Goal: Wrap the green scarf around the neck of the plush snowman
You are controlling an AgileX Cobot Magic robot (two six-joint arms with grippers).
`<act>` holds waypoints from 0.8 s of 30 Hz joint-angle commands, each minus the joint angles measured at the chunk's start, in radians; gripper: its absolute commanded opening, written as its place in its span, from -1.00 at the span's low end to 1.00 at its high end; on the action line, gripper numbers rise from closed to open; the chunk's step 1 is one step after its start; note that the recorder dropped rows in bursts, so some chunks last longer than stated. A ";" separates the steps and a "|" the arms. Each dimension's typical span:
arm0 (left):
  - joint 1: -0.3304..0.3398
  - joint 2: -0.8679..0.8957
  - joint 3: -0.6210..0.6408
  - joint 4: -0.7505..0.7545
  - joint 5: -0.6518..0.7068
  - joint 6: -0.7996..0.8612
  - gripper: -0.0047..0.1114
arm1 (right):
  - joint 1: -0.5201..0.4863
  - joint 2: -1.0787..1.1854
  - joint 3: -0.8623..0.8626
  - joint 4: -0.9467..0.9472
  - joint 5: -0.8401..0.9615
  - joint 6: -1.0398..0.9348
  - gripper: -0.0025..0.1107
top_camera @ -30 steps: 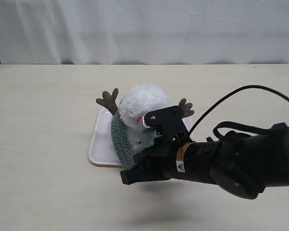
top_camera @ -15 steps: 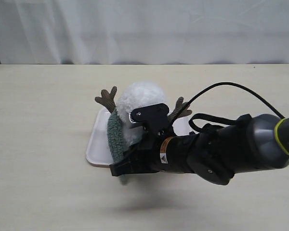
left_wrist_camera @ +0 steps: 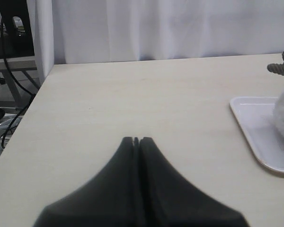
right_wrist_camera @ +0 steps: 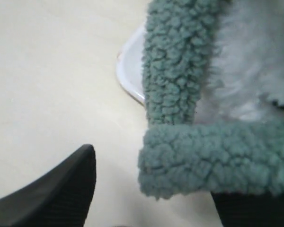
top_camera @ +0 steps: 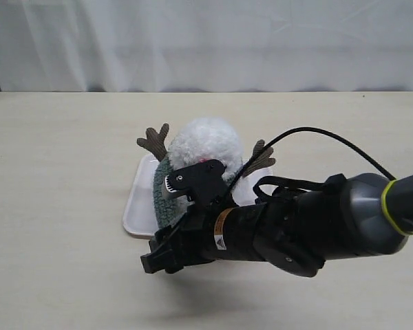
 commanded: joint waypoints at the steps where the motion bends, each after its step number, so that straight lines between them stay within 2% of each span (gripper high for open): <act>1: 0.005 -0.002 0.004 -0.006 -0.012 -0.003 -0.92 | -0.012 0.036 -0.049 -0.008 0.058 0.035 0.16; 10: 0.005 -0.002 0.004 -0.006 -0.012 -0.003 -0.92 | -0.010 0.119 -0.135 -0.008 0.068 0.083 0.11; 13: 0.005 -0.002 0.004 -0.006 -0.012 -0.003 -0.92 | -0.010 0.125 -0.142 -0.008 0.069 0.083 -0.12; 15: 0.005 -0.002 0.004 -0.006 -0.012 -0.003 -0.92 | -0.012 0.125 -0.142 -0.015 0.071 0.079 -0.36; 18: 0.005 -0.002 0.004 -0.006 -0.012 -0.003 -0.92 | -0.012 0.125 -0.142 -0.022 0.126 0.014 -0.89; 24: 0.005 -0.002 0.004 -0.007 -0.011 -0.003 -0.92 | -0.012 0.064 -0.142 -0.097 0.414 -0.048 -0.89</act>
